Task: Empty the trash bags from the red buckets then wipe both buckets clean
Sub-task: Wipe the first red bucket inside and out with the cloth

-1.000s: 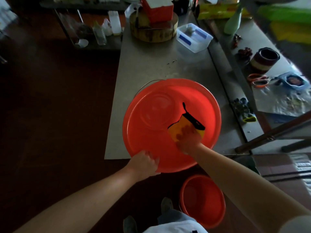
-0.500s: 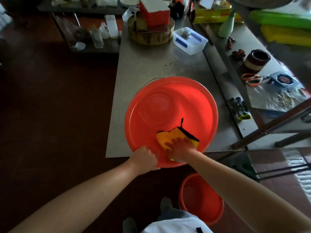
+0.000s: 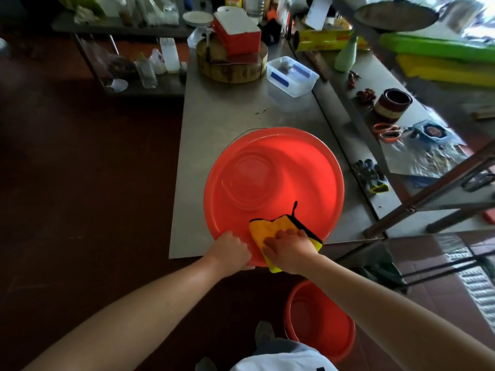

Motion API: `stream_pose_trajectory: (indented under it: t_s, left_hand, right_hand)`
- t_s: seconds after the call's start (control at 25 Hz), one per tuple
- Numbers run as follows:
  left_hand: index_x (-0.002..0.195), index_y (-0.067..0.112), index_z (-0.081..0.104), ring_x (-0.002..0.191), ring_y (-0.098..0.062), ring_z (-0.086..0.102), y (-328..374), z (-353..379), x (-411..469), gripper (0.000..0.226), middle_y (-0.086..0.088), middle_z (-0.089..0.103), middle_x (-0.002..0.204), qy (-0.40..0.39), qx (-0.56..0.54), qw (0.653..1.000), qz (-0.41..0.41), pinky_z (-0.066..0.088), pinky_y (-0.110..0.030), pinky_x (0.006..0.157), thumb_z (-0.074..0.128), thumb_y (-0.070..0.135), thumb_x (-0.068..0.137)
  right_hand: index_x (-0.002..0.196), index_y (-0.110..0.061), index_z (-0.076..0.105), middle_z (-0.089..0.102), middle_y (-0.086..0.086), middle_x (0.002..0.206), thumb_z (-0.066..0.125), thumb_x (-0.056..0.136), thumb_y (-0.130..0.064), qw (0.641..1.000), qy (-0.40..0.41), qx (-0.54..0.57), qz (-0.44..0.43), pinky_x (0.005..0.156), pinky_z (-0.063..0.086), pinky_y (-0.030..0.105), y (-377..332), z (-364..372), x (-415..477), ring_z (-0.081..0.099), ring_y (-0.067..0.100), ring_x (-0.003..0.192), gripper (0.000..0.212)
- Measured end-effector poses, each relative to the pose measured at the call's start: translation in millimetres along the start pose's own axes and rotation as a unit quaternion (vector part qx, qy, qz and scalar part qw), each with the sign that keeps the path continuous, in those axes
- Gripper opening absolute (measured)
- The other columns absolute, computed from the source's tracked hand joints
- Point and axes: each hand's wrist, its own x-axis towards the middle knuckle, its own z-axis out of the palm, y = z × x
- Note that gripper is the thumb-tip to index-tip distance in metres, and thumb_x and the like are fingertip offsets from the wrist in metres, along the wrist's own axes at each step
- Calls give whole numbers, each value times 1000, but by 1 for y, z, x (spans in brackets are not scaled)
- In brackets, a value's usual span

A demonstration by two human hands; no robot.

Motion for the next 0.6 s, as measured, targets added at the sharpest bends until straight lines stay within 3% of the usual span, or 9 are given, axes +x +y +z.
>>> stream_pose_trajectory:
  t_s: [0.12,0.32,0.52,0.6]
  left_hand:
    - [96,13,69,95,-31,66,-3,3,1,55,-8,71,101,13,-17,1000,-6,44,-38,84,37,58,101]
    - [106,8,68,98,-33,65,-1,20,2,59,-14,70,105,37,-2,999,-8,48,-39,89,37,57,102]
    - [92,15,73,76,-23,69,7,35,4,60,-5,73,86,48,30,998,-6,54,-30,73,46,68,93]
    - [87,16,75,73,-22,70,12,39,9,61,-5,74,83,55,34,998,-19,56,-30,72,48,70,91]
  right_hand:
    - [139,-34,44,45,5,143,26,97,-61,1000,-8,12,-6,114,19,54,-5,-2,19,35,31,137,53]
    - [159,-40,11,12,-2,168,16,102,-58,997,-72,24,-16,121,5,58,-13,17,64,8,31,154,60]
    - [160,-34,14,14,2,168,25,106,-52,999,-19,4,-30,121,12,58,-8,34,119,13,37,152,59]
    - [160,-30,17,12,6,168,28,105,-50,999,-18,33,-35,122,8,56,-4,33,142,9,37,153,60]
